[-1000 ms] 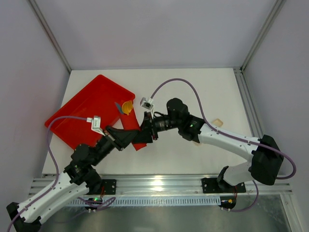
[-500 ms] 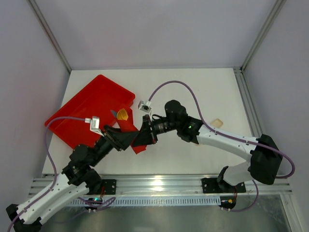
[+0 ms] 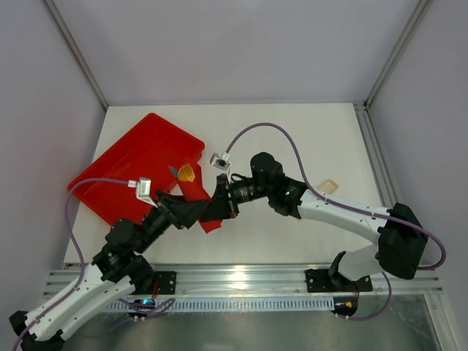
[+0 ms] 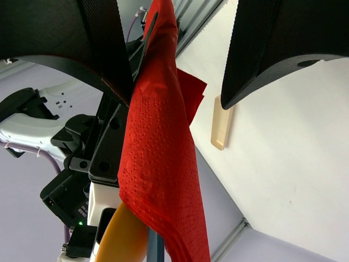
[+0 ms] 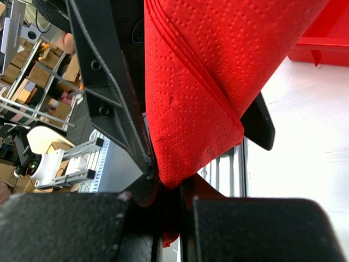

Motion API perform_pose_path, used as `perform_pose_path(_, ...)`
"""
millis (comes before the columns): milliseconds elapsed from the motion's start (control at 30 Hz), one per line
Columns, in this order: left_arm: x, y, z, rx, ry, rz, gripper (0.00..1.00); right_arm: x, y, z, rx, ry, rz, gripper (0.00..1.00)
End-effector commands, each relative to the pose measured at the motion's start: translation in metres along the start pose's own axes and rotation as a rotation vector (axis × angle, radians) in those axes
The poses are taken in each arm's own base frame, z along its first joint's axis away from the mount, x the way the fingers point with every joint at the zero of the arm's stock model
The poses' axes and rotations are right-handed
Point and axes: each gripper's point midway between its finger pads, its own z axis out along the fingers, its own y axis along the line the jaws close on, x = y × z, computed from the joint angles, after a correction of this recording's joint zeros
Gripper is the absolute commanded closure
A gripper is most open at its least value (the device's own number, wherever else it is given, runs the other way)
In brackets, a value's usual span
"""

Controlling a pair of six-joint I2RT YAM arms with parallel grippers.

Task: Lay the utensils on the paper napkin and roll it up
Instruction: Roll the napkin.

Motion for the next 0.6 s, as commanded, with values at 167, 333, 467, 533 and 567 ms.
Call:
perform_pose_path(167,-0.017,-0.007,-0.014,-0.012,-0.032,0.066,0.18,-0.020,0.011,-0.005,-0.004,-0.071,-0.077,0.96)
perform_pose_path(333,-0.021,-0.008,-0.024,-0.020,-0.035,0.091,0.01,-0.023,0.012,-0.008,0.004,-0.078,-0.082,0.96)
perform_pose_path(467,-0.020,0.001,-0.027,-0.069,-0.025,0.092,0.01,-0.025,0.015,-0.011,0.006,-0.083,-0.090,0.96)
perform_pose_path(533,-0.022,0.006,-0.027,-0.098,-0.040,0.074,0.01,-0.027,0.018,-0.014,0.002,-0.085,-0.096,0.96)
perform_pose_path(567,-0.021,0.008,-0.026,-0.108,-0.034,0.067,0.01,-0.028,0.021,-0.016,-0.001,-0.088,-0.107,0.96)
